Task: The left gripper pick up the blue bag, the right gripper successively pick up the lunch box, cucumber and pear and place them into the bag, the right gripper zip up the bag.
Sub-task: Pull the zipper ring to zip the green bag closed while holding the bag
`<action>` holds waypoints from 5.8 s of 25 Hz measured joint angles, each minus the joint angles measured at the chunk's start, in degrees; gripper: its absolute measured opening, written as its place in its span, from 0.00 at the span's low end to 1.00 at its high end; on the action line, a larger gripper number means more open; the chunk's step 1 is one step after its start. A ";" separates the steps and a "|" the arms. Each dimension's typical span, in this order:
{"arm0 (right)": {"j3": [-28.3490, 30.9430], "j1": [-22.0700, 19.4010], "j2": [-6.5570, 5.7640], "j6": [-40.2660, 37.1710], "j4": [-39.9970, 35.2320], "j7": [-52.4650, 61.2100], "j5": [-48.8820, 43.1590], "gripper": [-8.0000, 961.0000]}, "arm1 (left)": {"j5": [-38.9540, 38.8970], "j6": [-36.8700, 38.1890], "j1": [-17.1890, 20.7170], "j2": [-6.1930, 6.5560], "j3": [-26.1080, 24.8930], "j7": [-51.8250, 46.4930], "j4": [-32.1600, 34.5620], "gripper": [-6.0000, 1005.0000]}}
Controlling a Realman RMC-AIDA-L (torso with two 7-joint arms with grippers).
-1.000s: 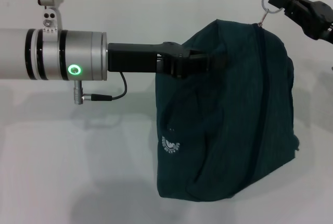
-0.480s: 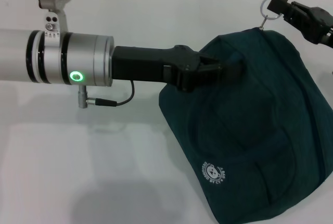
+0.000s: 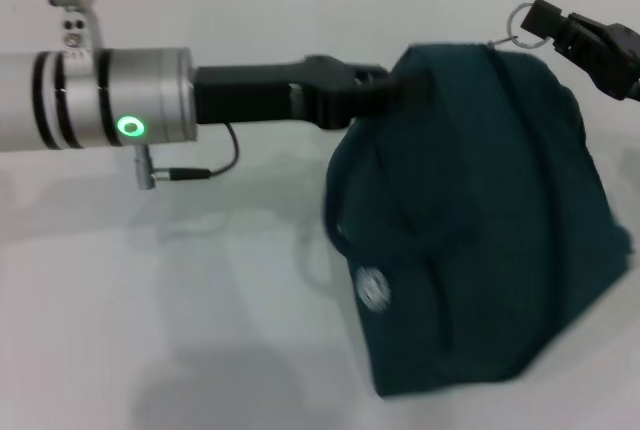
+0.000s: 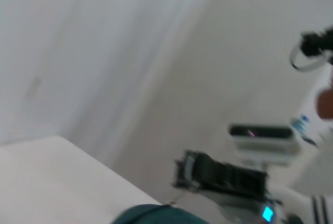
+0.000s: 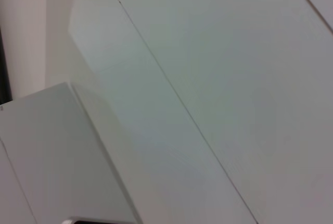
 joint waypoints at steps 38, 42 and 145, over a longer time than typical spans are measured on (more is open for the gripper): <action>0.35 -0.40 -0.25 1.05 -0.20 -1.99 0.09 0.04 | 7.31 5.84 5.74 0.55 -7.25 -32.34 22.08 0.79; 0.42 -0.38 -0.44 1.21 -0.20 -2.67 0.21 0.04 | 9.85 5.55 5.33 0.29 -3.33 -36.81 30.09 0.79; 0.58 0.43 0.36 12.68 7.10 3.98 1.56 0.05 | 7.12 -2.76 10.59 -0.16 16.09 -22.48 40.19 0.04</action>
